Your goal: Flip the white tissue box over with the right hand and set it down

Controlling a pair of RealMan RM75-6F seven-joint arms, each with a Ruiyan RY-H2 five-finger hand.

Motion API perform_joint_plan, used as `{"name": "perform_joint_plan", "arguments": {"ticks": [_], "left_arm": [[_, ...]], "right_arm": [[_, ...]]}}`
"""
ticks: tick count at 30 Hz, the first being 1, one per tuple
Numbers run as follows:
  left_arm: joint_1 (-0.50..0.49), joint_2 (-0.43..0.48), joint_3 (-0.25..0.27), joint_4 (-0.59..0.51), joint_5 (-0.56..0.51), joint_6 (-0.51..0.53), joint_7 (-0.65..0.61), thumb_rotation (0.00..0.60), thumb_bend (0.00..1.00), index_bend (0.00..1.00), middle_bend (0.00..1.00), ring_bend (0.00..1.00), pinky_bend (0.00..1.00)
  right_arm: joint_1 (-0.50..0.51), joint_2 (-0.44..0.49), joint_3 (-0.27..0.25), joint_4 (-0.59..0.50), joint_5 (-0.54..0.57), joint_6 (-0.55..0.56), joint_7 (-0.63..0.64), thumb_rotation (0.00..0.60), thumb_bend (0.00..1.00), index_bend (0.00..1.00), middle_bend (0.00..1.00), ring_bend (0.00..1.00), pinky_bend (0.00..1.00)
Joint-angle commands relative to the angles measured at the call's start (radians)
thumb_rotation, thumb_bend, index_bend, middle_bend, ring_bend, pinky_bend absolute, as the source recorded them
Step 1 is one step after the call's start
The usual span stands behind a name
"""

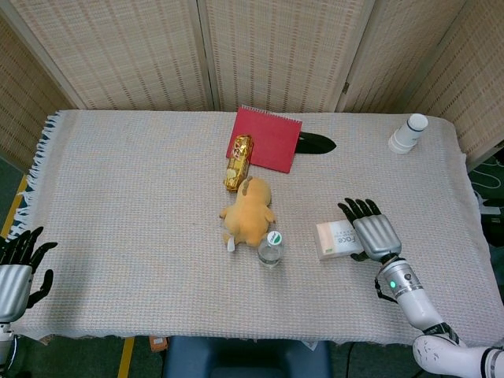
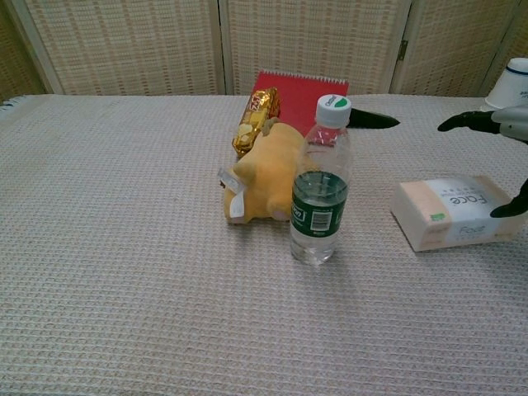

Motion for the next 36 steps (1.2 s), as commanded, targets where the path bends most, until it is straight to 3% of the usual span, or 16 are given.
{"name": "perform_joint_plan", "arguments": {"ticks": [1,10,22,32,36], "left_arm": [[0.0,0.001,-0.001,0.0,-0.002,-0.002,0.0,0.6,0.5,0.25,0.0,0.0,0.11],[0.0,0.001,-0.002,-0.001,0.0,0.001,-0.001,0.6,0.51,0.25,0.0,0.0,0.11],[0.001,0.002,-0.005,0.003,-0.003,0.001,-0.013,0.6,0.51,0.25,0.0,0.0,0.11],[0.001,0.003,-0.007,0.008,-0.009,-0.002,-0.023,0.6,0.51,0.25,0.0,0.0,0.11],[0.001,0.004,-0.008,0.01,-0.01,-0.002,-0.032,0.6,0.51,0.25,0.0,0.0,0.11]], "right_arm": [[0.012,-0.008,-0.009,-0.004,0.022,-0.001,-0.016,0.6,0.0,0.07,0.01,0.0,0.0],[0.063,-0.05,-0.027,0.033,0.073,-0.03,-0.017,0.6,0.0,0.08,0.02,0.0,0.0],[0.094,-0.093,-0.062,0.072,0.097,-0.03,-0.003,0.6,0.0,0.18,0.05,0.0,0.0],[0.113,-0.131,-0.081,0.114,0.087,-0.051,0.038,0.6,0.0,0.19,0.11,0.0,0.0],[0.119,-0.144,-0.084,0.127,0.077,-0.049,0.049,0.6,0.0,0.25,0.17,0.02,0.0]]}}
